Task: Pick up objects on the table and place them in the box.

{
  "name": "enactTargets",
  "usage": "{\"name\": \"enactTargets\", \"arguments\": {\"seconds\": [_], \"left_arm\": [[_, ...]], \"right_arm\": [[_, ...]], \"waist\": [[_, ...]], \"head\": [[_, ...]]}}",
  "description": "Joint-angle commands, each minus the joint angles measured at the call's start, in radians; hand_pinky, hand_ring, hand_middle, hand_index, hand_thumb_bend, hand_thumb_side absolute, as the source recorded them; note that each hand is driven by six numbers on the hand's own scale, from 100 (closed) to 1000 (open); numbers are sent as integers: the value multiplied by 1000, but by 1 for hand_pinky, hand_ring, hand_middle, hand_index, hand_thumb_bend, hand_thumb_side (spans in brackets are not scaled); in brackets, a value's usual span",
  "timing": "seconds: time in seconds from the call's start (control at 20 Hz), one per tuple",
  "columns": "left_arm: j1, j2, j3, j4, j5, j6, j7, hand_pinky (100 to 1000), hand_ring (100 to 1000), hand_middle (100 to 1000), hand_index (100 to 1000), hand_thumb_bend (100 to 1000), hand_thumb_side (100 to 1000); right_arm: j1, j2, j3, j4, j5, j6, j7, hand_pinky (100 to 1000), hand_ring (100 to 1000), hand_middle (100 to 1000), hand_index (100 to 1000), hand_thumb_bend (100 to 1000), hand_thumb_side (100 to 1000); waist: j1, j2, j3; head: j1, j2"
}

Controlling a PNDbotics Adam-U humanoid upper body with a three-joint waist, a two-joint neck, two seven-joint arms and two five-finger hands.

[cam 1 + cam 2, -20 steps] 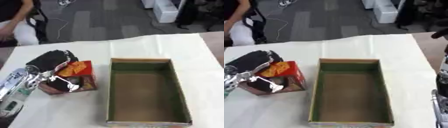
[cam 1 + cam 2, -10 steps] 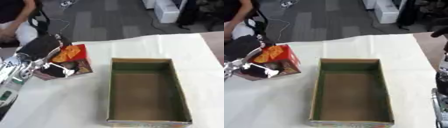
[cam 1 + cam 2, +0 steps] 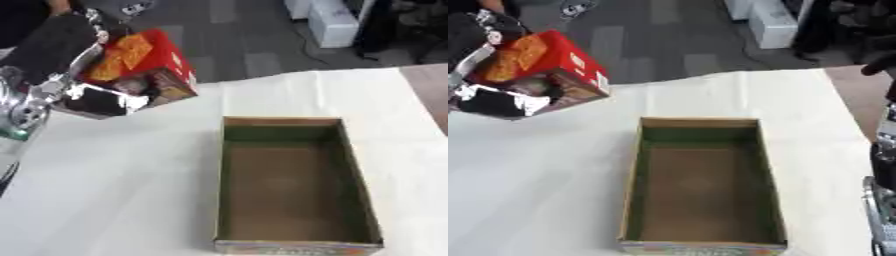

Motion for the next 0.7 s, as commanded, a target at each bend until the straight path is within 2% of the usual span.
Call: {"name": "enactTargets", "arguments": {"seconds": [0.05, 0.4, 0.7], "left_arm": [[-26, 7, -16, -52, 68, -15, -13, 100, 100, 101, 241, 100, 100], [-72, -60, -69, -72, 127, -34, -72, 100, 100, 100, 236, 100, 100], [-133, -131, -158, -51, 126, -75, -143, 100, 100, 100, 248, 100, 100]], "right_arm": [[-6, -3, -6, -14, -5, 4, 0, 413, 613, 707, 803, 100, 872], [-9, 0, -5, -14, -4, 4, -1, 416, 615, 709, 804, 100, 871], [-13, 2, -3, -14, -5, 3, -1, 416, 615, 708, 804, 100, 871]], "waist": [[1, -19, -3], [3, -19, -18], [5, -20, -39]], "head": [[10, 4], [16, 9], [26, 10]]}}
